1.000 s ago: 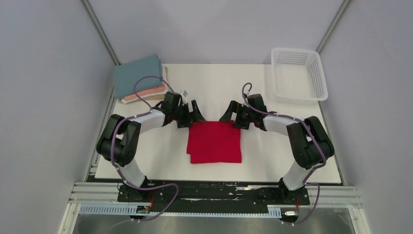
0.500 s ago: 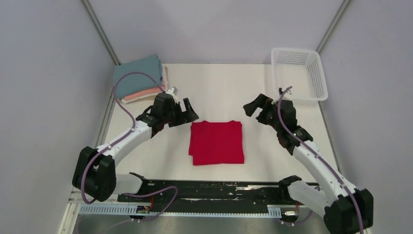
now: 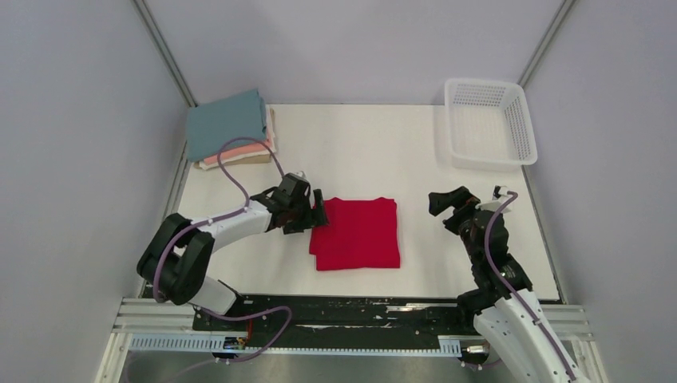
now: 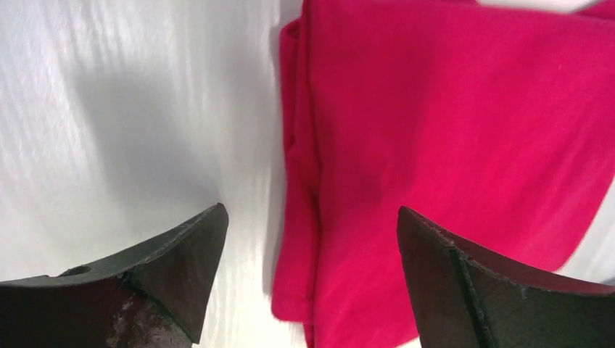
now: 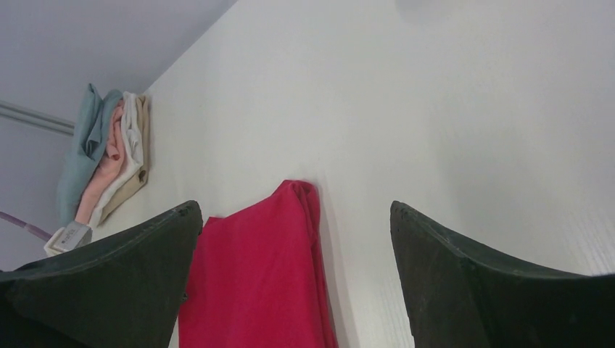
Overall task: Fold and stack the t-shirts
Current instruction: Put the neatly folded tshirt into the corner of the board with the left arm
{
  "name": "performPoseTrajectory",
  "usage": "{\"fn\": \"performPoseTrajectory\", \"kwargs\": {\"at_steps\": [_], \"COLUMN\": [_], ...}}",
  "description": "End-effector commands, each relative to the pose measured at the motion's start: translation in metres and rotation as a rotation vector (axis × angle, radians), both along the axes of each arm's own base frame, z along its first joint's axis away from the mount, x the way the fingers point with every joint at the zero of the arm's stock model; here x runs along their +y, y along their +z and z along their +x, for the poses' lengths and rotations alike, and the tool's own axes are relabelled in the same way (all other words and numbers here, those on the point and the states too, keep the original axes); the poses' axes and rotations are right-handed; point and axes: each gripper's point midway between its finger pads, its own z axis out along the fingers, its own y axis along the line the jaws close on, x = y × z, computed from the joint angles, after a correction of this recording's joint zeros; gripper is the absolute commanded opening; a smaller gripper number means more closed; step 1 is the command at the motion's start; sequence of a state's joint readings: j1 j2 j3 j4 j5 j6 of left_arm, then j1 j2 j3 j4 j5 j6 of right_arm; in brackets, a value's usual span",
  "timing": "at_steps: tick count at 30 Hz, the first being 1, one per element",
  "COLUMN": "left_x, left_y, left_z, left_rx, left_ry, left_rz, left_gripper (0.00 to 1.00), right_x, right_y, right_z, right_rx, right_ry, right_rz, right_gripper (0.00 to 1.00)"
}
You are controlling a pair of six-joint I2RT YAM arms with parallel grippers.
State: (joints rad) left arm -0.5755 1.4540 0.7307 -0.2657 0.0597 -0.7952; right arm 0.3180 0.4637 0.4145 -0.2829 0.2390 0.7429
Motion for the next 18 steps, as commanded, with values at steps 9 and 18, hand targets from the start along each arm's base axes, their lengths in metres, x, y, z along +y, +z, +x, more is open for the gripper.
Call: {"fn": "performPoseTrajectory", "kwargs": {"at_steps": [9, 18], "left_x": [-0.039, -0.039], "left_y": [-0.04, -0.054], "left_z": [-0.007, 0.005], "left_rx": [0.082, 0.07], "left_ry": [-0.033, 0.004], "left_rz": [0.203, 0.409], "left_gripper": [0.66, 0.05], "right_x": [-0.006, -0.015], "right_y": [-0.024, -0.026], "right_z": [0.007, 0.005], "right_rx": [0.106, 0.099], "right_ry": [-0.019, -0.054], "right_rz": [-0.091, -0.121], "right_gripper": [1.0, 1.0]}}
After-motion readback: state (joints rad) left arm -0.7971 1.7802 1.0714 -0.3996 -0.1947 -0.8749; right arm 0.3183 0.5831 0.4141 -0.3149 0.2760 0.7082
